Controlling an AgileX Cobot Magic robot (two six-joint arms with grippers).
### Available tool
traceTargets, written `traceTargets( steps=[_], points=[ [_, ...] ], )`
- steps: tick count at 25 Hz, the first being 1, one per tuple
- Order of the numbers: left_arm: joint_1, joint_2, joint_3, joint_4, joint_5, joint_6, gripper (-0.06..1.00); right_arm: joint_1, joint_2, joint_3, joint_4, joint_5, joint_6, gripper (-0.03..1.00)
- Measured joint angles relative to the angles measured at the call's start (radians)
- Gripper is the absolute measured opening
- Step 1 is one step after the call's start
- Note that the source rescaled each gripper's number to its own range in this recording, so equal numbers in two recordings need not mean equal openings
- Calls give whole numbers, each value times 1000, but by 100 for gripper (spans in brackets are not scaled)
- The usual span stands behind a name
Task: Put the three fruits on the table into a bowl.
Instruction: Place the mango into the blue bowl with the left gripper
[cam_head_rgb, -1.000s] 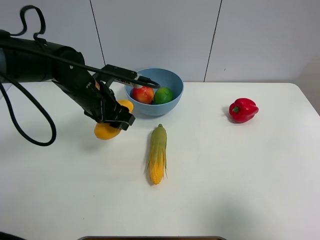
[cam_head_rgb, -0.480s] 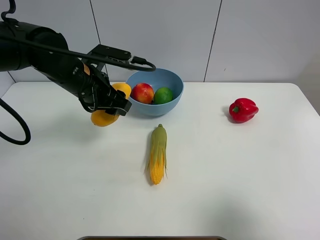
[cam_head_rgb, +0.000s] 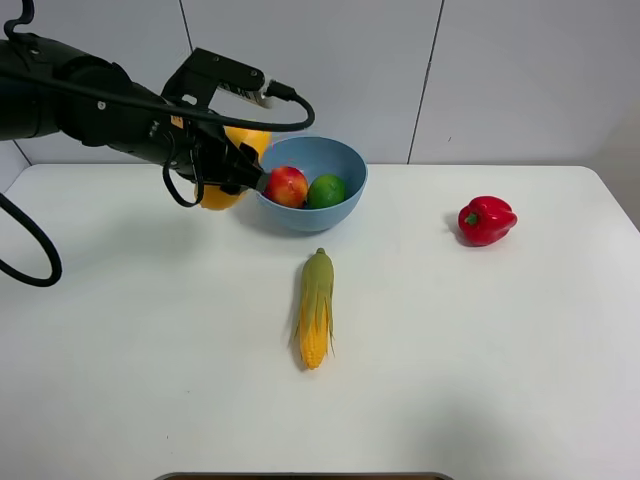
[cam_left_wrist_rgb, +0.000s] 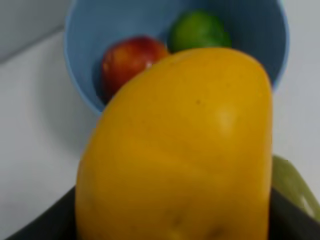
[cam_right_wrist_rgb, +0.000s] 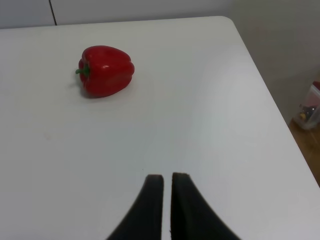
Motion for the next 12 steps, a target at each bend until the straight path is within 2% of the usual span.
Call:
traceTargets(
  steps=[6, 12],
  points=[
    [6, 75, -133, 22, -17, 1, 4, 0, 0, 0, 0, 0, 0, 0],
    [6, 201, -286, 42, 15, 13, 4, 0, 0, 0, 0, 0, 0, 0]
  ],
)
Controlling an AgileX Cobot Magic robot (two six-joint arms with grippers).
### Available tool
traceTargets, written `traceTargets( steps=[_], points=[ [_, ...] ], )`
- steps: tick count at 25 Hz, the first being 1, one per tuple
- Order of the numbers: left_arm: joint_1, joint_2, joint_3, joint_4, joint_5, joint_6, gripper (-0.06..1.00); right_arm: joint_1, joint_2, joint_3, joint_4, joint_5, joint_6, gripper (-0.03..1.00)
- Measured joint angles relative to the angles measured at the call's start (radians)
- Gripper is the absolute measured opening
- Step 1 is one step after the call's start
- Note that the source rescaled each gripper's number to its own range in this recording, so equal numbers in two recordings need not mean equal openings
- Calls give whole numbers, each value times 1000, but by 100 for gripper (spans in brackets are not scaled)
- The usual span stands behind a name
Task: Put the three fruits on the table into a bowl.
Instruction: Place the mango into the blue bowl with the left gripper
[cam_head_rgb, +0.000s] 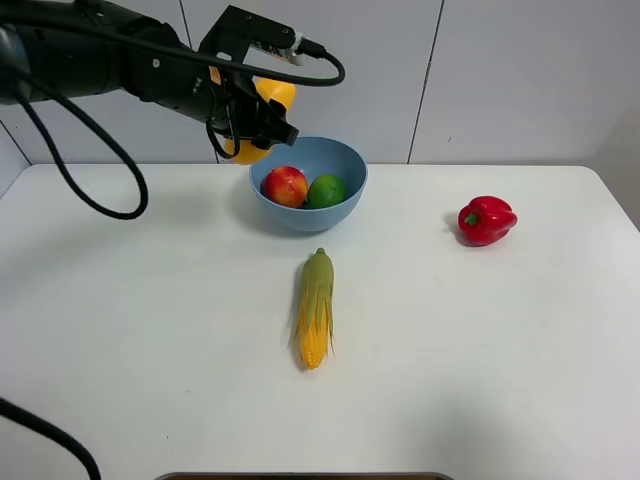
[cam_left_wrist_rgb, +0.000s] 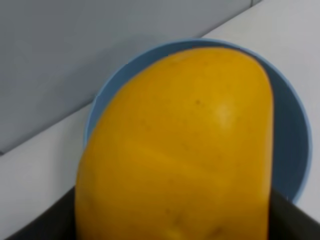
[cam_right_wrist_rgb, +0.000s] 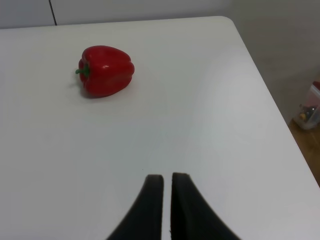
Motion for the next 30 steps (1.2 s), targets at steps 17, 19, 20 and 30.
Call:
traceTargets(
  steps=[17, 19, 20, 30],
  points=[
    [1, 385, -432, 32, 120, 63, 4, 0, 0, 0, 0, 0, 0, 0],
    [1, 408, -433, 31, 127, 68, 4, 0, 0, 0, 0, 0, 0, 0],
    [1, 417, -433, 31, 130, 69, 4, 0, 0, 0, 0, 0, 0, 0],
    [-5, 469, -435, 5, 175, 75, 4, 0, 0, 0, 0, 0, 0, 0]
  ],
)
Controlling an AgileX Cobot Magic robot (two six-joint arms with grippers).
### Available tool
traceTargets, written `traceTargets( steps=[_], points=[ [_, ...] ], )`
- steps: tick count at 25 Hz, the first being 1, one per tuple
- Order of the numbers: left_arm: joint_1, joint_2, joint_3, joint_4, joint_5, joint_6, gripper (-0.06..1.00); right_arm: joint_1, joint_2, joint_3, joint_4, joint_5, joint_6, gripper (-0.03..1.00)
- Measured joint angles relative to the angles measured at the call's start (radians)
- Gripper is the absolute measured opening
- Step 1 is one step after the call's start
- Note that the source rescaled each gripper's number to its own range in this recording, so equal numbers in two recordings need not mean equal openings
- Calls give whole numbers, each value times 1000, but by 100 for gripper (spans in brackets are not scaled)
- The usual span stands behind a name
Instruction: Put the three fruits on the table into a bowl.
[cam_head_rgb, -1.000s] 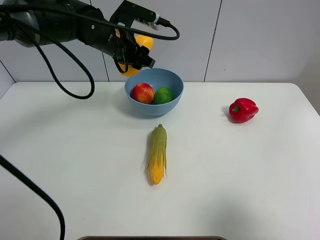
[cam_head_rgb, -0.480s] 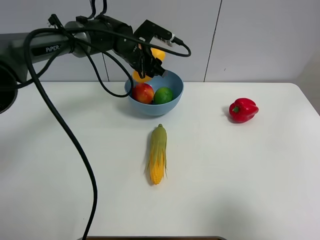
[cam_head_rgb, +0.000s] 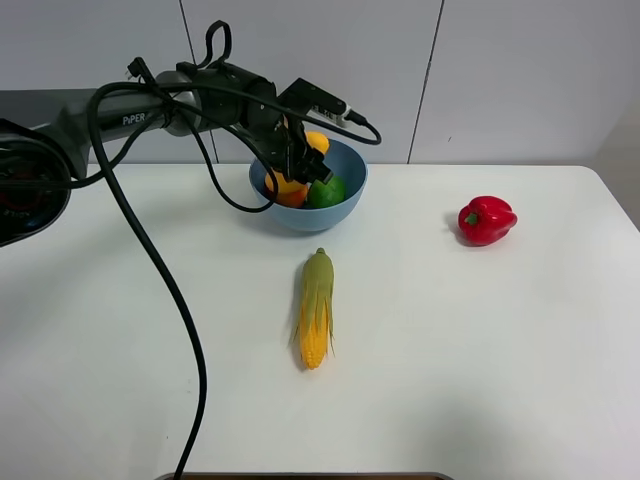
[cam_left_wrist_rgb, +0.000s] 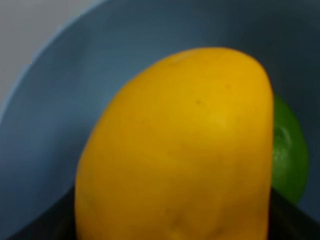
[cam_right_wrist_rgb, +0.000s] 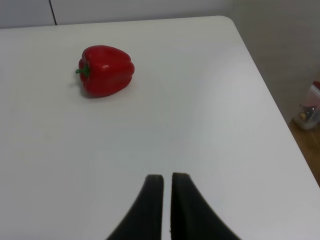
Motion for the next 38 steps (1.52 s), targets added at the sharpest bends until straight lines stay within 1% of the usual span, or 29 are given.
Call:
traceTargets(
  steps=[5, 10, 11, 12, 15, 17, 20, 22, 24, 28, 31, 35, 38],
  points=[
    [-14, 5, 0, -23, 2, 34, 4, 0, 0, 0, 0, 0, 0, 0],
    [-18, 5, -4, -25, 2, 79, 5, 0, 0, 0, 0, 0, 0, 0],
    [-19, 5, -4, -25, 2, 86, 9, 0, 0, 0, 0, 0, 0, 0],
    [-19, 5, -4, -25, 2, 94, 18, 0, 0, 0, 0, 0, 0, 0],
    [-20, 5, -4, -23, 0, 101, 56, 0, 0, 0, 0, 0, 0, 0],
    [-20, 5, -5, -22, -7, 101, 73, 0, 0, 0, 0, 0, 0, 0],
    [-20, 5, -5, -21, -11, 113, 88, 0, 0, 0, 0, 0, 0, 0],
    [-21, 5, -5, -16, -13, 128, 95, 0, 0, 0, 0, 0, 0, 0],
    [-21, 5, -5, -6, -13, 133, 98, 0, 0, 0, 0, 0, 0, 0],
    [-21, 5, -9, 12, -3, 135, 98, 0, 0, 0, 0, 0, 0, 0],
    [-21, 5, -39, 24, 43, 136, 98, 0, 0, 0, 0, 0, 0, 0],
    [-21, 4, -115, 29, 112, 136, 99, 0, 0, 0, 0, 0, 0, 0],
    [-21, -9, -163, 47, 155, 120, 99, 0, 0, 0, 0, 0, 0, 0]
  ],
)
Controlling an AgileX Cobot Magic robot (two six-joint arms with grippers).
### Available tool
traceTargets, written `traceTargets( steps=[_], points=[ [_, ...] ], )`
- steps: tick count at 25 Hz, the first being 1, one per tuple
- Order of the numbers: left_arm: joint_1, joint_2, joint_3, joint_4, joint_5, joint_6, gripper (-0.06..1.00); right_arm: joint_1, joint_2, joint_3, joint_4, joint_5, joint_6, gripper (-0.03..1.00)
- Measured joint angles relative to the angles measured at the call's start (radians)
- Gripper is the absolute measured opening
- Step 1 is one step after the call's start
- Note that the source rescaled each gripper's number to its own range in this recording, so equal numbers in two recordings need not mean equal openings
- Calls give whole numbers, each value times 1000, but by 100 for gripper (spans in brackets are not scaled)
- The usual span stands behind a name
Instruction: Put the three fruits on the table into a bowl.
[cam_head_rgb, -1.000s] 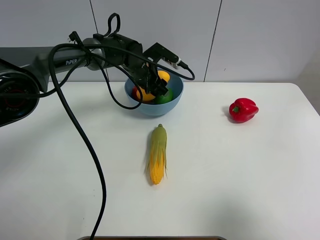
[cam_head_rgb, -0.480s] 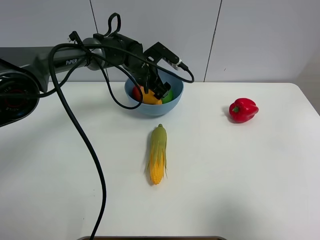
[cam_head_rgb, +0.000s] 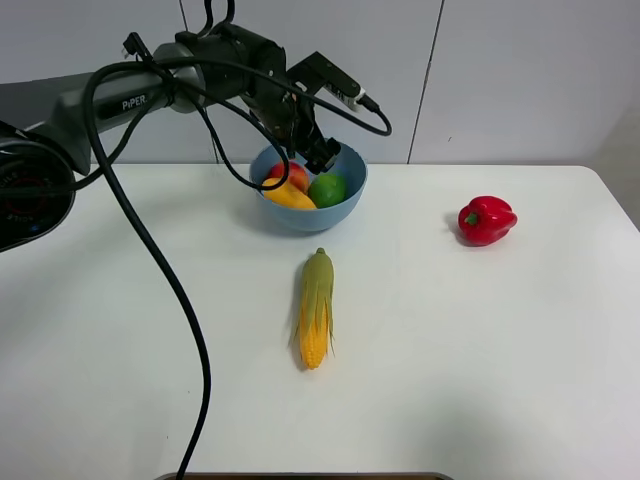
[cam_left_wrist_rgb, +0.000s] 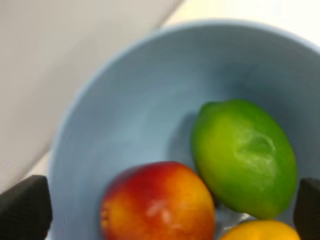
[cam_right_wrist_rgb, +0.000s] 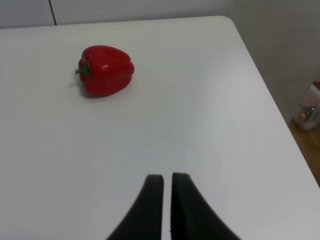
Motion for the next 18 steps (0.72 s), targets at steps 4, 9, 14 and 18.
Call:
traceTargets(
  steps=[4, 9, 14, 18],
  points=[
    [7, -43, -21, 37, 41, -53, 99, 0, 0, 0, 0, 0, 0, 0],
    [54, -110, -21, 60, 118, -103, 99, 0, 0, 0, 0, 0, 0, 0],
    [119, -192, -21, 82, 209, -128, 99, 0, 0, 0, 0, 0, 0, 0],
    [171, -269, -21, 85, 288, -144, 99, 0, 0, 0, 0, 0, 0, 0]
  ],
)
